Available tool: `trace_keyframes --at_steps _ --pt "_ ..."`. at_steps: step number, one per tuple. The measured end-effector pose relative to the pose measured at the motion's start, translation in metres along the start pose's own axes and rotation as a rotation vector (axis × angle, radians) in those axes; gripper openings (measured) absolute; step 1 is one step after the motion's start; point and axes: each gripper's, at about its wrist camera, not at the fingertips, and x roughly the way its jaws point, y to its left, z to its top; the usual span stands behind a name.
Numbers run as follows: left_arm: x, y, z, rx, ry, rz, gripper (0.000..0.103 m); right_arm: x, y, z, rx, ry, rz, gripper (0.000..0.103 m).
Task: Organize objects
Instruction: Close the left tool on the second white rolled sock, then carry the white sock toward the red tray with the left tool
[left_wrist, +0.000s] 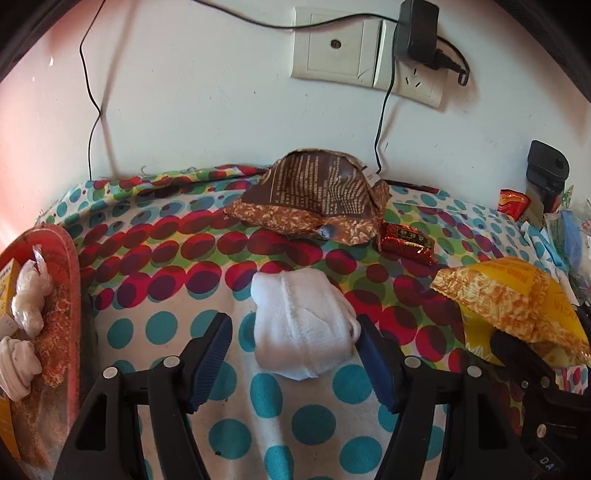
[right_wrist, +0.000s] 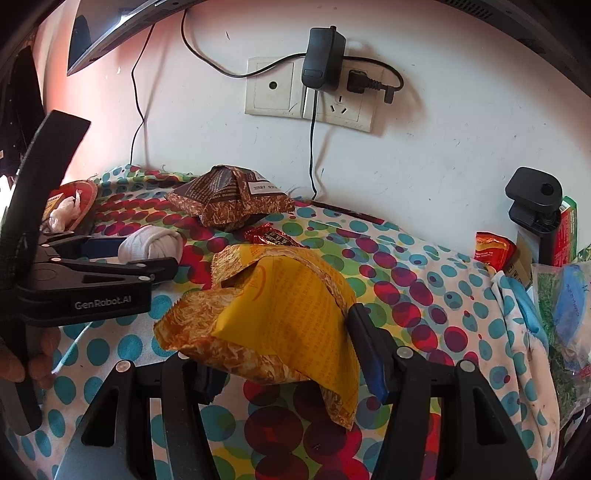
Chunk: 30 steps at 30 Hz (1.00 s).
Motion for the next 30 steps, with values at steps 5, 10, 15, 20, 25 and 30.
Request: trace_keyframes --at_steps 5,10,15,20,25,30 --pt "0.006 -0.002 -0.002 0.003 0.009 0.006 0.070 0.001 0.001 0.000 -0.001 0.004 0.003 0.057" --pt "0.002 -0.002 -0.002 -0.002 -0.020 -0.012 0.052 0.001 0.003 0.001 -0.006 0.006 -0.004 0.057" --pt "-0.003 -0.006 -0.002 0.022 -0.048 -0.011 0.045 0.001 0.004 0.001 -0.008 0.007 -0.011 0.057" --pt "-0.007 -0.012 -0.004 0.055 -0.058 0.012 0.045 0.001 0.005 0.000 -0.008 0.008 -0.012 0.057" --pt "-0.015 -0.014 -0.007 0.063 -0.058 0.008 0.044 0.000 0.006 0.000 -0.012 0.008 -0.019 0.057" --pt "-0.027 -0.012 -0.008 0.069 -0.072 0.005 0.044 0.001 0.007 0.001 -0.014 0.009 -0.022 0.057"
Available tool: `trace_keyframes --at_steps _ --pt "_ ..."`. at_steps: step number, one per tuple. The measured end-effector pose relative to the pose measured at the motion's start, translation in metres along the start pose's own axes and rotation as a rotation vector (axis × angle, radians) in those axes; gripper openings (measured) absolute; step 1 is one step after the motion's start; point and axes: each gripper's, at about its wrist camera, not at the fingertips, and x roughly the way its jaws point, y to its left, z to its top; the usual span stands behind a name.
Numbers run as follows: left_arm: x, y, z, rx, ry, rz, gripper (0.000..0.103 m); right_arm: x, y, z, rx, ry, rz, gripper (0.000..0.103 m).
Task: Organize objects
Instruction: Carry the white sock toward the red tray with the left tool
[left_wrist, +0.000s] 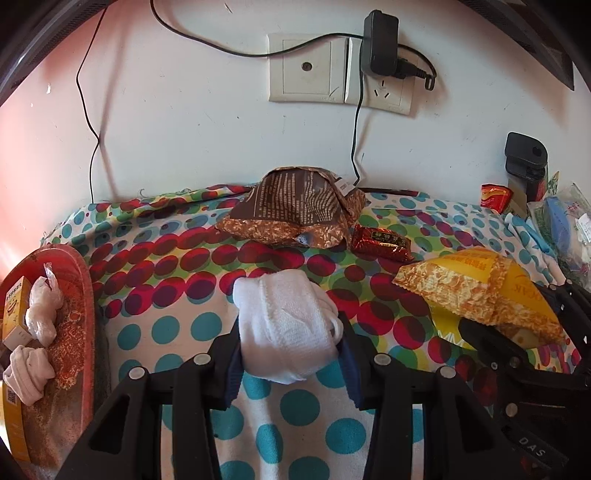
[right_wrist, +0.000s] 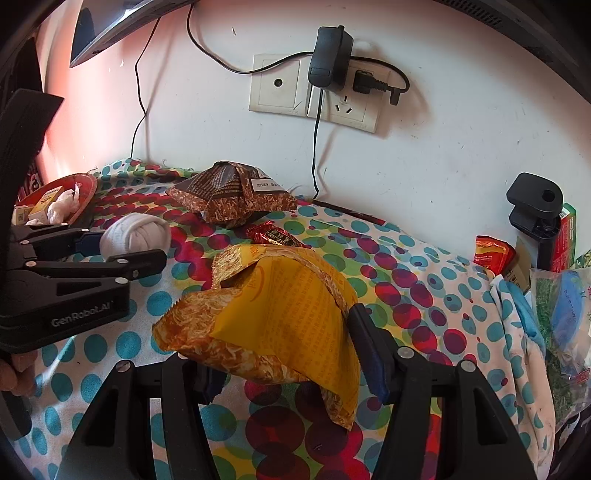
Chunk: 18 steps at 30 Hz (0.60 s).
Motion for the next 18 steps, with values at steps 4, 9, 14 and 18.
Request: trace_keyframes --at_steps 4,9,14,18 --pt "-0.009 0.001 -0.002 0.010 -0.005 0.003 0.044 0.000 0.000 0.000 0.002 0.002 -0.004 0.057" --pt "-0.020 0.002 -0.007 0.030 0.003 -0.001 0.044 0.001 0.001 0.001 0.008 0.011 -0.003 0.058" --pt "-0.035 0.009 -0.009 0.034 -0.008 0.008 0.044 0.001 0.002 0.002 0.008 0.012 -0.005 0.058" --pt "-0.046 0.019 -0.010 0.016 -0.012 0.017 0.044 0.002 0.004 0.003 0.000 0.013 -0.013 0.058"
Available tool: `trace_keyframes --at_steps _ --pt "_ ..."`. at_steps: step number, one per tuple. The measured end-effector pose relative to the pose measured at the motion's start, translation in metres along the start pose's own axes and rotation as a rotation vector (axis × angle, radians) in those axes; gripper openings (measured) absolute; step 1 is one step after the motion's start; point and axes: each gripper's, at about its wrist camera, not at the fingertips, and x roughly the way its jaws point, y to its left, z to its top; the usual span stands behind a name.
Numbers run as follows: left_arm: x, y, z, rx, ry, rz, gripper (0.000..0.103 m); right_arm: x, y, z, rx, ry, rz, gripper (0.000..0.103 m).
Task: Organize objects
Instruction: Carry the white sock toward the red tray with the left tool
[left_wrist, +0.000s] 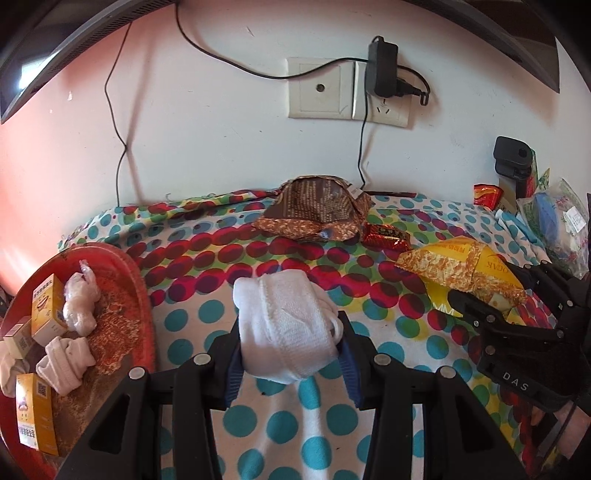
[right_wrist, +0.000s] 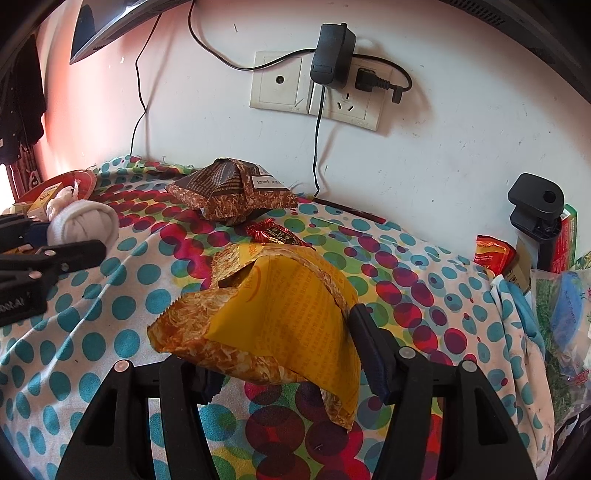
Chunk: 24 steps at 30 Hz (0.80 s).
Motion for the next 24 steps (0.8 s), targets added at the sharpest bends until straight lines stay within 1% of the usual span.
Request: trace_keyframes --at_steps 4,11,16,24 --pt "-0.010 0.009 -0.004 -0.008 0.005 0.016 0.044 0.000 0.001 0.001 0.000 0.001 -0.002 0.058" --pt "-0.032 0.029 -0.008 -0.016 -0.010 0.055 0.044 0.000 0.002 0.000 0.001 0.001 -0.003 0.058" --pt "-0.049 0.055 -0.010 -0.048 -0.022 0.085 0.044 0.001 0.003 -0.001 0.001 0.001 -0.005 0.058" --pt "-0.065 0.108 -0.018 -0.114 -0.009 0.160 0.044 0.001 0.005 -0.001 -0.002 0.003 -0.012 0.058"
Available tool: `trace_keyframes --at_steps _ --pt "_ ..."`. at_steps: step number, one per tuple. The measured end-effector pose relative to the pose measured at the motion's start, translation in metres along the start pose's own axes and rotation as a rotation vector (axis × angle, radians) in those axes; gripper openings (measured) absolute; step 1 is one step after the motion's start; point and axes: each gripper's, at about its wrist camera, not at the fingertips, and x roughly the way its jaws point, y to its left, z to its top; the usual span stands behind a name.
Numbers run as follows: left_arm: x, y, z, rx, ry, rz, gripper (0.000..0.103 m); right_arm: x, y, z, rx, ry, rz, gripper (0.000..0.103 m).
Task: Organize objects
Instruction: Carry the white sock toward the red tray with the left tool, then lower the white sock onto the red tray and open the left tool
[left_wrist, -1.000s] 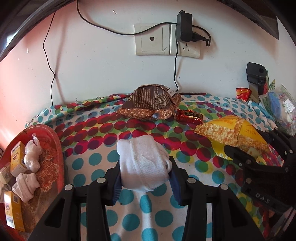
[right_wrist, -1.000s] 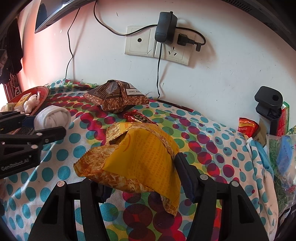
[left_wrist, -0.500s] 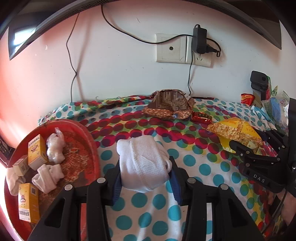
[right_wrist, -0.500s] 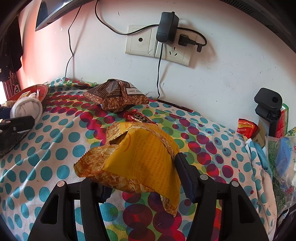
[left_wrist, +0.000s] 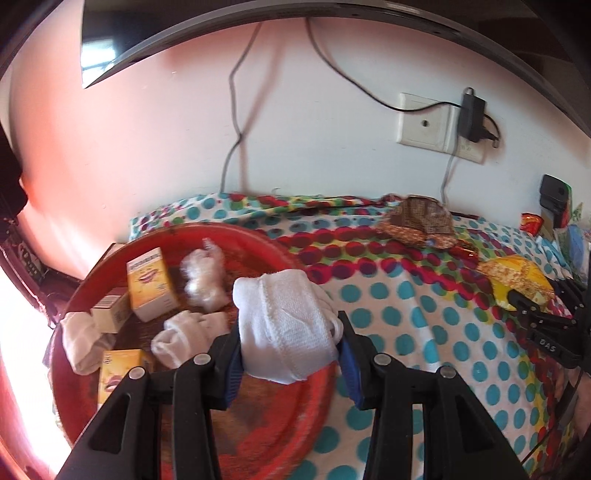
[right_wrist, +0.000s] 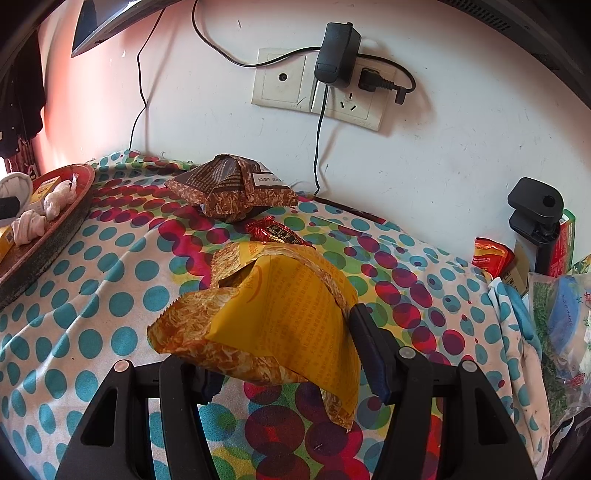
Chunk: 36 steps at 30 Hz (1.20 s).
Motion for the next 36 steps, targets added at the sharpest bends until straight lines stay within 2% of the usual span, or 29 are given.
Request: trace_keyframes --at_steps 5,11,15,36 --pt "-0.001 0.034 -0.003 -0.034 0.006 0.063 0.044 0.000 0.000 0.000 0.000 0.000 -0.001 0.059" --pt "0.007 0.073 -0.007 -0.119 0.035 0.099 0.045 0.000 0.000 0.000 0.000 0.001 -0.004 0.059" --pt "0.012 0.089 -0.009 -0.121 0.037 0.130 0.045 0.000 0.000 0.000 0.001 0.001 -0.004 0.058" --pt "0.043 0.133 -0.017 -0.139 0.085 0.137 0.045 0.002 0.004 0.000 -0.017 0.010 -0.030 0.059"
